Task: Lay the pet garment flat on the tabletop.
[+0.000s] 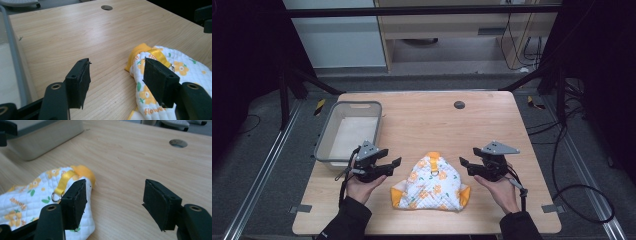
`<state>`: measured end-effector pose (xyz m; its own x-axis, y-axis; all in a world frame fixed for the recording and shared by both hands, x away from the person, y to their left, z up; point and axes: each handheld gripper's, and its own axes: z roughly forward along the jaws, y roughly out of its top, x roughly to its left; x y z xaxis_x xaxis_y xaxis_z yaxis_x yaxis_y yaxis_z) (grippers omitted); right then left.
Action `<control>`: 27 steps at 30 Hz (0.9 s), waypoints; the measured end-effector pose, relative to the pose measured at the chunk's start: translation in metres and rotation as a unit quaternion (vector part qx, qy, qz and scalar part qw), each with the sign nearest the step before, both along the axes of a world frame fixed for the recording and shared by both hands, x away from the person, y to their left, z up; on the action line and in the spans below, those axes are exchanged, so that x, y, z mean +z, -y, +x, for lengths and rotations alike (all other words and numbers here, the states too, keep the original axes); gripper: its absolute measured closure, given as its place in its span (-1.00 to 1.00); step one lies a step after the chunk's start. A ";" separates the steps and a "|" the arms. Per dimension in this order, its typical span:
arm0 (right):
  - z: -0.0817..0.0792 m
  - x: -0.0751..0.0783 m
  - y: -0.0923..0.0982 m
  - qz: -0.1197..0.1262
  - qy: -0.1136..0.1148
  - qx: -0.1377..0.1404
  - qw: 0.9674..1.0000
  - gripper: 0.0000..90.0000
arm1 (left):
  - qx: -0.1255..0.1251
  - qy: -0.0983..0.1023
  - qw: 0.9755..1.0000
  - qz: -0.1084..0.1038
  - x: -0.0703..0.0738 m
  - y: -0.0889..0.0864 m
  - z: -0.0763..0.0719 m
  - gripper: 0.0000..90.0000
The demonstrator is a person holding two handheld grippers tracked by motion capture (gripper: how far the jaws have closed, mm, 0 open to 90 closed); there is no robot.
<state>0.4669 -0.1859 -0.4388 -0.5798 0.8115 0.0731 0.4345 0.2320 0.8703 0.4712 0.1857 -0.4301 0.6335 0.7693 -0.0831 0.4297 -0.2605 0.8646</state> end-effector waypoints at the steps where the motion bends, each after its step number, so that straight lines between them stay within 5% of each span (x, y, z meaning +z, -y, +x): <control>1: 0.000 -0.003 -0.001 -0.004 -0.007 0.002 1.000 -0.19 | -0.001 0.000 1.000 0.002 -0.002 0.002 0.001 -0.14; 19: -0.001 -0.032 -0.023 -0.036 -0.054 0.048 0.997 -0.06 | -0.048 -0.052 0.997 0.039 -0.039 0.038 0.008 -0.08; 27: 0.001 -0.040 -0.030 -0.033 -0.074 0.071 0.994 0.24 | -0.066 -0.080 0.993 0.054 -0.053 0.049 0.008 0.16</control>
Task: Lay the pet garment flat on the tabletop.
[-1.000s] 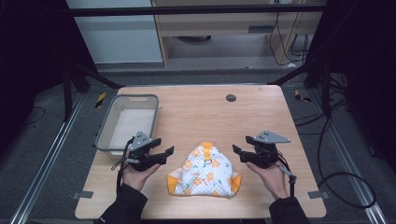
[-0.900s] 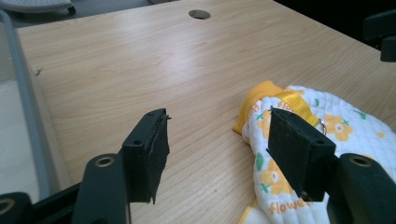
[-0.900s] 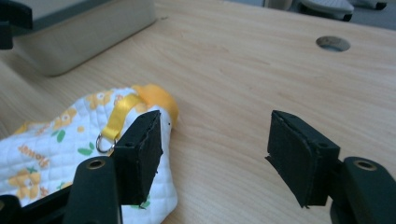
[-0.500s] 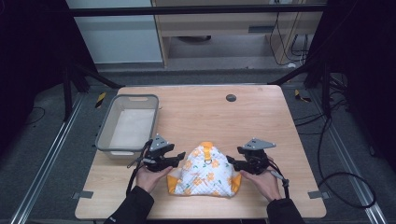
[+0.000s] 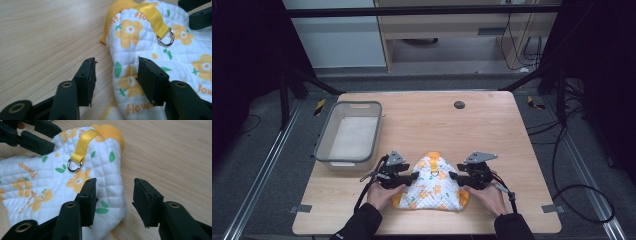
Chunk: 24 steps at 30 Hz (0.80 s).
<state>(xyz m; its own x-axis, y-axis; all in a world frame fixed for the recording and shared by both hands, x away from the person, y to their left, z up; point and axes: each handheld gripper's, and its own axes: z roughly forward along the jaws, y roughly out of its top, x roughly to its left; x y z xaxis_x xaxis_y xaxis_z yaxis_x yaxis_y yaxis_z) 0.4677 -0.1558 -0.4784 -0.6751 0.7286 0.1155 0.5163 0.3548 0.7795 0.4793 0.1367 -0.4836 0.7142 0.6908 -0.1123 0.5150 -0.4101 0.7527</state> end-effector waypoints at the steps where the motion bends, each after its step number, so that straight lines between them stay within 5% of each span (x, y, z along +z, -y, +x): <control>1: 0.000 -0.002 -0.003 -0.001 -0.006 0.006 1.000 0.32 | -0.003 -0.003 1.000 -0.004 0.000 0.000 0.000 0.22; 11: 0.005 -0.006 -0.007 -0.003 -0.028 0.013 1.000 0.78 | -0.011 -0.021 1.000 -0.009 -0.005 0.003 -0.002 0.91; 16: 0.003 -0.002 -0.009 -0.005 -0.024 0.016 1.000 0.91 | -0.009 -0.007 1.000 -0.014 0.001 0.001 -0.005 0.97; 24: -0.007 0.020 -0.001 0.027 0.006 0.020 0.999 0.93 | -0.012 0.026 0.998 -0.055 0.028 -0.007 -0.015 0.98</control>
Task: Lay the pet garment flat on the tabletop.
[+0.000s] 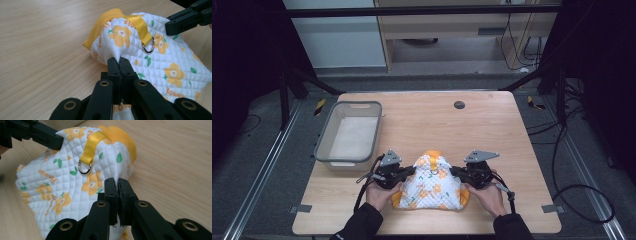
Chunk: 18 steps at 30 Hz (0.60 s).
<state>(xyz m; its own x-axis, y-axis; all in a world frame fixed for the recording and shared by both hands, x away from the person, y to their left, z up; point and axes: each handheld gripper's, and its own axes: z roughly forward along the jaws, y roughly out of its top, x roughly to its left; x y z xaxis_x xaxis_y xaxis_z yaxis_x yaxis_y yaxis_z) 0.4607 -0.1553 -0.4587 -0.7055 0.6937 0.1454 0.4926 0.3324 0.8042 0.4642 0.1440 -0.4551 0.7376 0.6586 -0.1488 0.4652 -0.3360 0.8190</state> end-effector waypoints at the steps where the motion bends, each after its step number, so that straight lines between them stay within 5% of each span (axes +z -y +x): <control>1: -0.002 0.003 0.001 0.005 0.004 0.002 1.000 0.93 | -0.002 0.005 1.000 -0.003 0.003 0.000 -0.002 0.98; 18: -0.035 0.063 0.013 0.056 0.086 0.005 0.995 0.93 | -0.027 0.084 0.994 -0.059 0.070 -0.004 -0.031 0.98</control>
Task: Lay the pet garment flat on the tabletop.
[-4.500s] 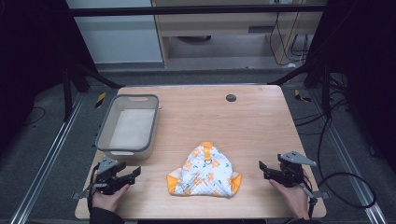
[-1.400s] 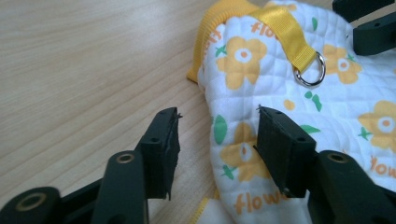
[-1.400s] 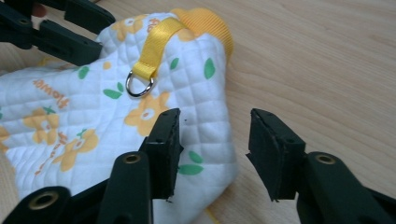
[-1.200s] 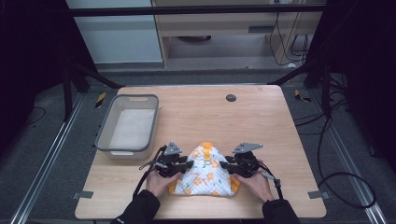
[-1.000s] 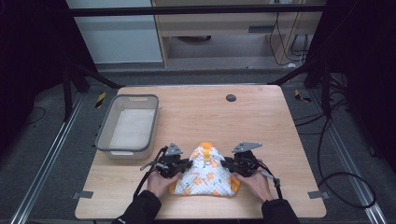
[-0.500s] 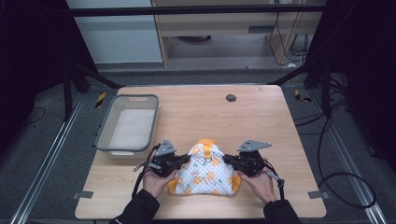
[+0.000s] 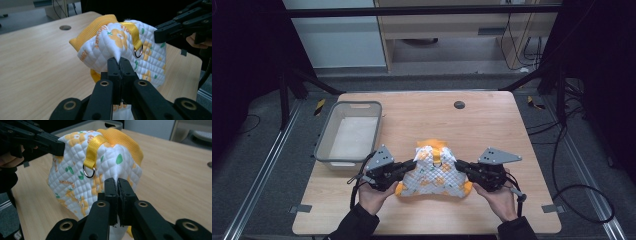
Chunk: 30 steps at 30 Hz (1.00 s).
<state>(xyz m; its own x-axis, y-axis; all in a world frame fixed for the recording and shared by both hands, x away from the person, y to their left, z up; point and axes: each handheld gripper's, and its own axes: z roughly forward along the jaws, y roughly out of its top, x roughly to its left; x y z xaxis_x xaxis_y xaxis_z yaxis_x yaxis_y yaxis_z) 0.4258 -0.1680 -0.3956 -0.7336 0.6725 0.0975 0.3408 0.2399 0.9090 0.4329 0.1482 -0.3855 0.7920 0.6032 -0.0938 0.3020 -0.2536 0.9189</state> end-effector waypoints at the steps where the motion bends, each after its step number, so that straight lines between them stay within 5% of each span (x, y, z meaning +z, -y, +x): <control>1: 0.000 0.004 0.000 0.006 0.005 -0.002 1.000 0.93 | 0.004 0.004 1.000 -0.001 0.004 0.000 0.002 0.98; 6: 0.018 0.018 -0.005 0.010 0.022 -0.019 1.000 0.92 | 0.035 0.014 0.999 0.001 0.016 0.002 0.022 0.97; 8: 0.047 0.017 -0.011 0.008 0.026 -0.049 0.998 0.92 | 0.075 0.021 0.997 0.018 0.014 0.009 0.051 0.95; 11: 0.083 0.003 -0.019 0.000 0.020 -0.089 0.996 0.94 | 0.109 0.014 0.994 0.018 0.003 0.014 0.084 0.92; 12: 0.083 0.003 -0.019 0.000 0.020 -0.089 0.996 0.94 | 0.109 0.014 0.994 0.018 0.003 0.014 0.084 0.89; 13: 0.105 -0.014 -0.024 -0.007 0.008 -0.119 0.993 0.91 | 0.127 -0.008 0.992 0.014 -0.009 0.016 0.103 0.88; 14: 0.111 -0.020 -0.026 -0.017 0.007 -0.127 0.992 0.86 | 0.136 -0.019 0.990 0.018 -0.016 0.016 0.111 0.82; 16: 0.122 -0.034 -0.030 -0.050 0.005 -0.155 0.987 0.74 | 0.156 -0.028 0.987 0.039 -0.026 0.016 0.122 0.38; 18: 0.126 -0.039 -0.029 -0.062 0.000 -0.167 0.984 0.65 | 0.161 -0.040 0.985 0.042 -0.031 0.011 0.124 0.24; 20: 0.122 -0.037 -0.025 -0.058 0.008 -0.164 0.985 0.63 | 0.165 -0.029 0.985 0.035 -0.031 0.004 0.117 0.20; 30: 0.074 -0.013 0.015 -0.057 0.043 -0.134 0.988 0.32 | 0.137 0.002 0.990 0.036 -0.013 -0.028 0.074 0.05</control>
